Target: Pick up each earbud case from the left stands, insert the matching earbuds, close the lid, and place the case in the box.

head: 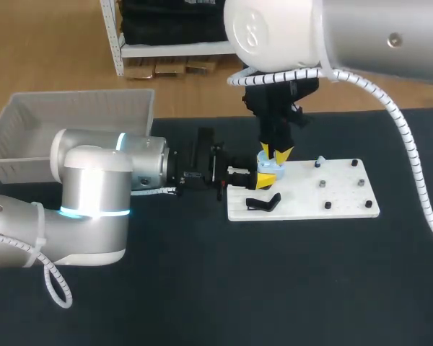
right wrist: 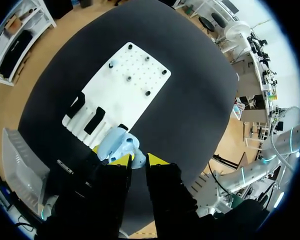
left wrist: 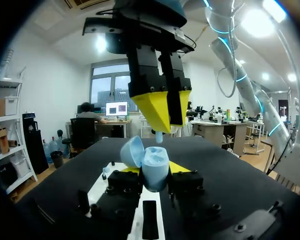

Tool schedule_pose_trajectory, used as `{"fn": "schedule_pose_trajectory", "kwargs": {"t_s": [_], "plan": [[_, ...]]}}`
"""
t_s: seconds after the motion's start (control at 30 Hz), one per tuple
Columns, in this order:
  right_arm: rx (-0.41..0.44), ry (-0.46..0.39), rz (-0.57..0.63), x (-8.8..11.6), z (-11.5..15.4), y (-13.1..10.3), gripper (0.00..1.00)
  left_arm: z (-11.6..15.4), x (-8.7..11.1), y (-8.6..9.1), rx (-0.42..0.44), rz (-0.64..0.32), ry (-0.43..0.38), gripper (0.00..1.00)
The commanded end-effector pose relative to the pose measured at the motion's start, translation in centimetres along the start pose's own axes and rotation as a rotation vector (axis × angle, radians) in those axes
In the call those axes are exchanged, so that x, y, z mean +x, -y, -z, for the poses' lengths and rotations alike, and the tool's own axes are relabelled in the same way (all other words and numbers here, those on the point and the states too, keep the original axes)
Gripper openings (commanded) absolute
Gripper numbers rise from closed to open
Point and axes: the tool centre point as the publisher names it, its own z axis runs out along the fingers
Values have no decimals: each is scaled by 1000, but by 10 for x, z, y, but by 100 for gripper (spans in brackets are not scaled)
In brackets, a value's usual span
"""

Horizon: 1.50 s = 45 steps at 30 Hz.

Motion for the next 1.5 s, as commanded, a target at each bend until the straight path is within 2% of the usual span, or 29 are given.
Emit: {"fn": "schedule_pose_trajectory", "kwargs": {"t_s": [0.03,1.5], "plan": [[2,0,1,-1,-1,-1,0,0,1,-1,2,0,1,0],[27,-19,-11,-10,-12,-8,0,0,1,-1,2,0,1,0]]}}
